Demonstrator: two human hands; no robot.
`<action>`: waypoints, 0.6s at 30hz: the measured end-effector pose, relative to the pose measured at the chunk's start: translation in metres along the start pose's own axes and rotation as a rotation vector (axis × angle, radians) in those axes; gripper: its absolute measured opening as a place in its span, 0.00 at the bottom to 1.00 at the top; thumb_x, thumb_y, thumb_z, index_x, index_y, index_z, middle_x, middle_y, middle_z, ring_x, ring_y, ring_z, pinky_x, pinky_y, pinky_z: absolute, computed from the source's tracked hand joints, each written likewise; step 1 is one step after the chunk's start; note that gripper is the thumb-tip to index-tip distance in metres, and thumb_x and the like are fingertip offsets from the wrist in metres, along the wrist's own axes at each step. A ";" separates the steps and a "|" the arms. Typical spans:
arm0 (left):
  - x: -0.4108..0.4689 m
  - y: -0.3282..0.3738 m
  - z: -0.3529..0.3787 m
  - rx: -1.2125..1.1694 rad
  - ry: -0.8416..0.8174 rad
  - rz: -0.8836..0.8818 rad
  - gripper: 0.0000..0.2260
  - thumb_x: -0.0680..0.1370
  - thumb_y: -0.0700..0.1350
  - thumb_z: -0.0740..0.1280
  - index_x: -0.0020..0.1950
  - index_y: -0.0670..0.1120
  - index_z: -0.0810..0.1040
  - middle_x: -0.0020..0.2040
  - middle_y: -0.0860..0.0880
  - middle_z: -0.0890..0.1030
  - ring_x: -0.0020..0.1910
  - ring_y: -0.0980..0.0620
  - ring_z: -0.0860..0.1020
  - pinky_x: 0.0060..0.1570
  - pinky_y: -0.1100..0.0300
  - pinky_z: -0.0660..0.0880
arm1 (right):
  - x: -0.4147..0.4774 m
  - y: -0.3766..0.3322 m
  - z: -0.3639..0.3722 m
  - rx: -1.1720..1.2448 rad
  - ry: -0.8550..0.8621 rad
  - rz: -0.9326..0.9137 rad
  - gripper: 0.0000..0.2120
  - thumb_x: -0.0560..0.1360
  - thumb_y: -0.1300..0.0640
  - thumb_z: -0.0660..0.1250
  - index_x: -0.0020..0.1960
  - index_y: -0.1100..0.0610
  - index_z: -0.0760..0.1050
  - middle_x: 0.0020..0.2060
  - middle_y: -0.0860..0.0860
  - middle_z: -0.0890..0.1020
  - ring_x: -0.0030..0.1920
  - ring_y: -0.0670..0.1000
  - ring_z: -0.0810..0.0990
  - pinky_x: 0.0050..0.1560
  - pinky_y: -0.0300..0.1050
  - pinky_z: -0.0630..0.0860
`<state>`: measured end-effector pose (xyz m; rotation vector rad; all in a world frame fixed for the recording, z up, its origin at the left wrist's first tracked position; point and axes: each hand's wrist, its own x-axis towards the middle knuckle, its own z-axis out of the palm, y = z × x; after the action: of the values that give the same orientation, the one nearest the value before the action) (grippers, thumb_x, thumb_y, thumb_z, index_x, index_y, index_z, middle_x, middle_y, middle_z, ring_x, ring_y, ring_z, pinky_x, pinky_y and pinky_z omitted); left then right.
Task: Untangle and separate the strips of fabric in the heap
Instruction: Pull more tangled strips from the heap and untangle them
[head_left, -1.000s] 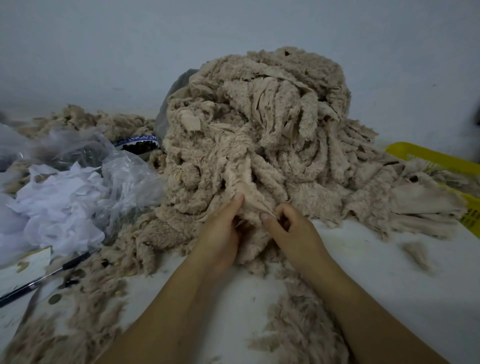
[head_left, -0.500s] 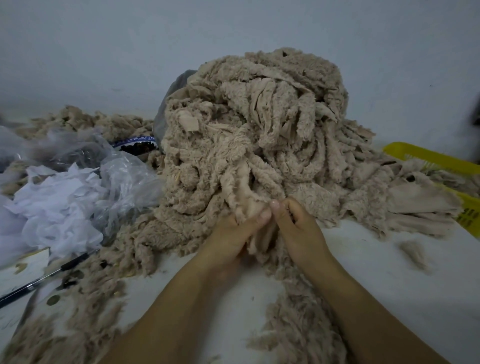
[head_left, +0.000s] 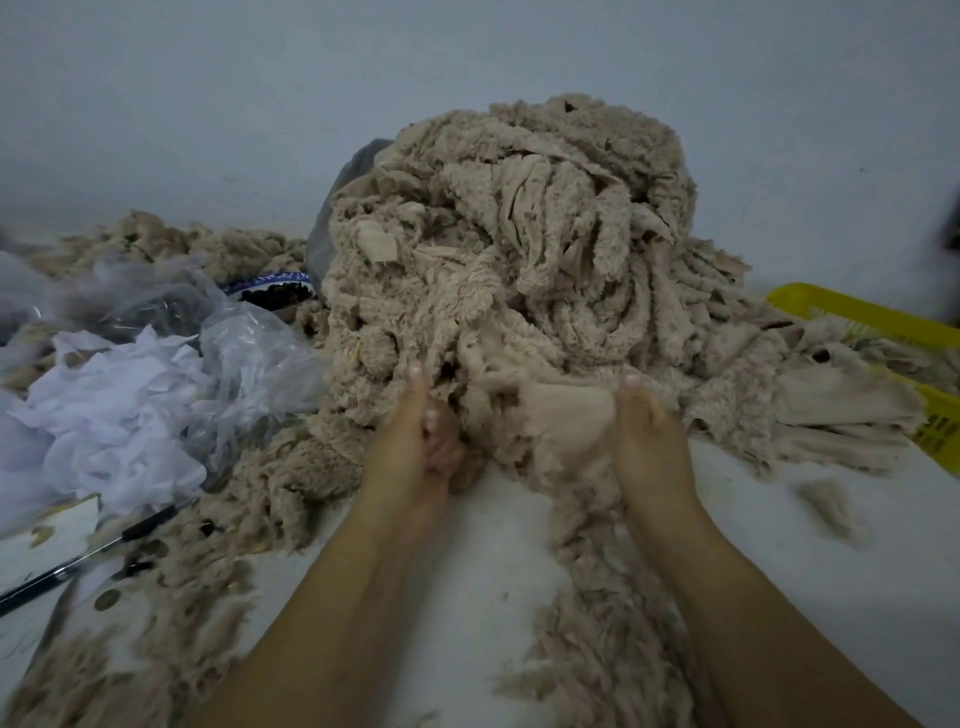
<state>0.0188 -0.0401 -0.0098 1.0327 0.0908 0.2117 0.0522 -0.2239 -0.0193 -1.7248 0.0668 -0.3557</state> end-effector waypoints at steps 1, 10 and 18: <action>0.005 0.001 -0.006 -0.026 0.024 0.001 0.25 0.80 0.58 0.60 0.25 0.50 0.68 0.21 0.53 0.61 0.20 0.56 0.58 0.21 0.64 0.57 | 0.003 0.000 -0.004 0.061 0.041 0.043 0.18 0.83 0.42 0.53 0.42 0.48 0.74 0.37 0.42 0.76 0.41 0.44 0.76 0.47 0.44 0.69; -0.012 -0.021 0.009 0.642 -0.267 -0.173 0.33 0.63 0.81 0.62 0.49 0.55 0.84 0.43 0.56 0.86 0.45 0.56 0.84 0.50 0.56 0.78 | -0.013 -0.002 0.007 0.054 -0.222 -0.099 0.18 0.81 0.40 0.57 0.40 0.48 0.77 0.34 0.44 0.83 0.35 0.39 0.80 0.35 0.31 0.73; -0.011 -0.009 0.009 0.204 -0.087 -0.107 0.14 0.75 0.55 0.69 0.52 0.47 0.85 0.51 0.42 0.86 0.50 0.44 0.85 0.47 0.52 0.83 | -0.022 0.004 0.016 -0.160 -0.544 -0.170 0.09 0.79 0.46 0.64 0.45 0.49 0.74 0.36 0.42 0.79 0.36 0.42 0.77 0.34 0.33 0.72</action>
<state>0.0111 -0.0541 -0.0130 1.2352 0.0899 0.0610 0.0365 -0.2044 -0.0300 -1.9379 -0.4591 0.0056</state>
